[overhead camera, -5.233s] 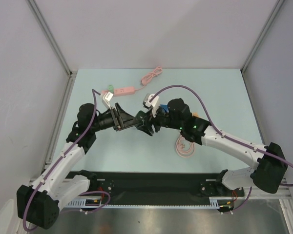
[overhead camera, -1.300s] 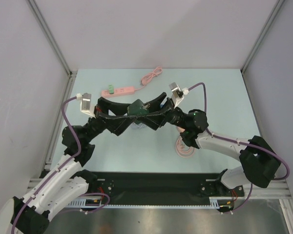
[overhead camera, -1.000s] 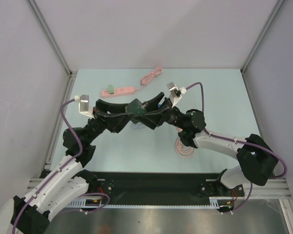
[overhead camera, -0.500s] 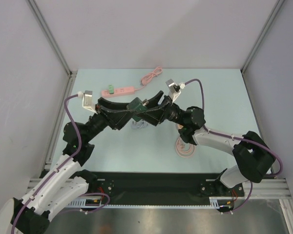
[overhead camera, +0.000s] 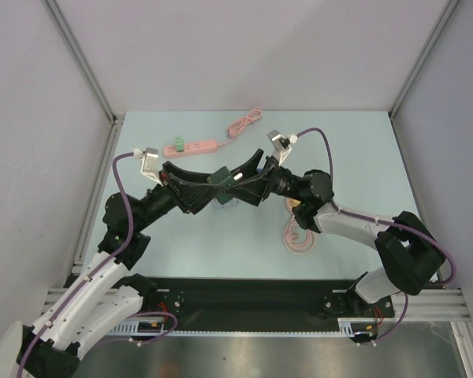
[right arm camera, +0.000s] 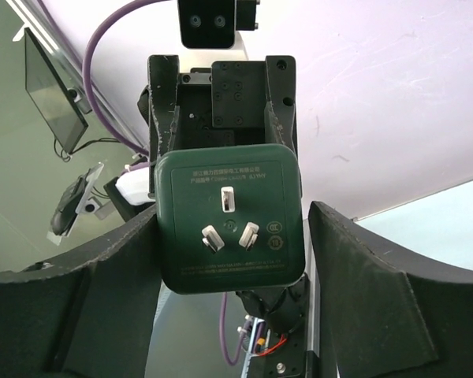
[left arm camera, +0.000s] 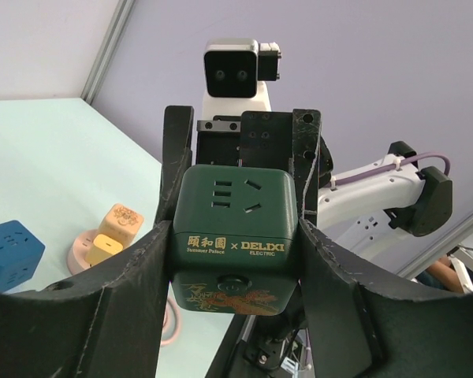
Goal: Insert the plug
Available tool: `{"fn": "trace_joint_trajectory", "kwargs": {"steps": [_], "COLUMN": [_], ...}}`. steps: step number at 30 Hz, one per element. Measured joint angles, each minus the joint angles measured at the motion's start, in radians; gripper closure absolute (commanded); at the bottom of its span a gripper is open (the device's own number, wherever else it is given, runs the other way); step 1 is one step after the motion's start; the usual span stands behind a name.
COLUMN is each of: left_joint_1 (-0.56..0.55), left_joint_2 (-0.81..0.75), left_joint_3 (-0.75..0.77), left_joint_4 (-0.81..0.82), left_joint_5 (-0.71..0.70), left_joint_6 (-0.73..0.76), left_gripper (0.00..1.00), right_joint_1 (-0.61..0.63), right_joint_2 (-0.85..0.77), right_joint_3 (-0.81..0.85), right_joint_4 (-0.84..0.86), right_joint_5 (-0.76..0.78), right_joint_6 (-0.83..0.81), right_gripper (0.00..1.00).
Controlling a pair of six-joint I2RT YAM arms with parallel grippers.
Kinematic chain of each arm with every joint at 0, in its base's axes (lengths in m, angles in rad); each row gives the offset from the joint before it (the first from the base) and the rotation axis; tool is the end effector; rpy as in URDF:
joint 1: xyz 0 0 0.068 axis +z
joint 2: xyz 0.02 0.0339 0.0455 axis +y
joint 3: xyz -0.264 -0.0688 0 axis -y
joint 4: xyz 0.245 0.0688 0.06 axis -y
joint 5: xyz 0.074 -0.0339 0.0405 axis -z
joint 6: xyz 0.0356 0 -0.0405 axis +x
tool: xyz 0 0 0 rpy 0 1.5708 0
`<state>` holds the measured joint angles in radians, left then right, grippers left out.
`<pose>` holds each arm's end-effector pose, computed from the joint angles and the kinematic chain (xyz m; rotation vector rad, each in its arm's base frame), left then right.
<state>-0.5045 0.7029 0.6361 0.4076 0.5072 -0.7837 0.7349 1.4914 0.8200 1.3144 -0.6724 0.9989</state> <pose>0.1371 -0.0954 0.3628 0.2970 1.3794 -1.4006 0.2149 0.2241 0.3323 -0.5900 1.1396 1.8409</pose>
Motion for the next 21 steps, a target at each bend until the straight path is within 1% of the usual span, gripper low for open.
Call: {"fn": "trace_joint_trajectory", "kwargs": {"steps": [3,5,6,7,8,10,11,12,14,21], "left_joint_1": [0.002,0.004,0.004,0.005,0.008,0.011,0.013,0.014,0.016,0.017], "left_joint_2": [0.006,0.013,0.016,0.018,0.021,0.027,0.031,0.036,0.043,0.027], "left_joint_3": [0.001,0.002,0.003,0.006,0.008,0.012,0.016,0.018,0.020,0.004], "left_joint_4": [-0.011,-0.015,-0.018,-0.022,-0.023,-0.023,-0.023,-0.020,-0.003,0.045], "left_joint_5": [0.004,0.012,0.018,0.024,0.030,0.042,0.048,0.055,0.067,0.095], "left_joint_6": [0.001,0.000,-0.005,-0.005,-0.004,-0.004,-0.005,-0.005,-0.006,-0.013], "left_gripper": [1.00,1.00,1.00,1.00,0.97,0.48,0.47,0.36,0.32,0.26], "right_joint_1": [-0.006,-0.010,-0.013,-0.014,-0.015,-0.016,-0.016,-0.014,-0.011,0.005], "right_joint_2": [-0.005,-0.008,-0.008,-0.008,-0.009,-0.011,-0.011,-0.013,-0.021,-0.034], "right_joint_3": [-0.010,-0.019,-0.023,-0.025,-0.025,-0.025,-0.025,-0.025,-0.026,-0.026], "right_joint_4": [0.000,0.002,0.006,0.008,0.007,0.007,0.007,0.007,0.004,0.001], "right_joint_5": [-0.008,-0.013,-0.020,-0.024,-0.026,-0.026,-0.026,-0.026,-0.024,0.006], "right_joint_6": [0.010,0.013,0.017,0.018,0.018,0.017,0.016,0.013,0.002,-0.001], "right_gripper": [0.35,0.56,0.69,0.99,1.00,1.00,1.00,1.00,1.00,1.00]}}
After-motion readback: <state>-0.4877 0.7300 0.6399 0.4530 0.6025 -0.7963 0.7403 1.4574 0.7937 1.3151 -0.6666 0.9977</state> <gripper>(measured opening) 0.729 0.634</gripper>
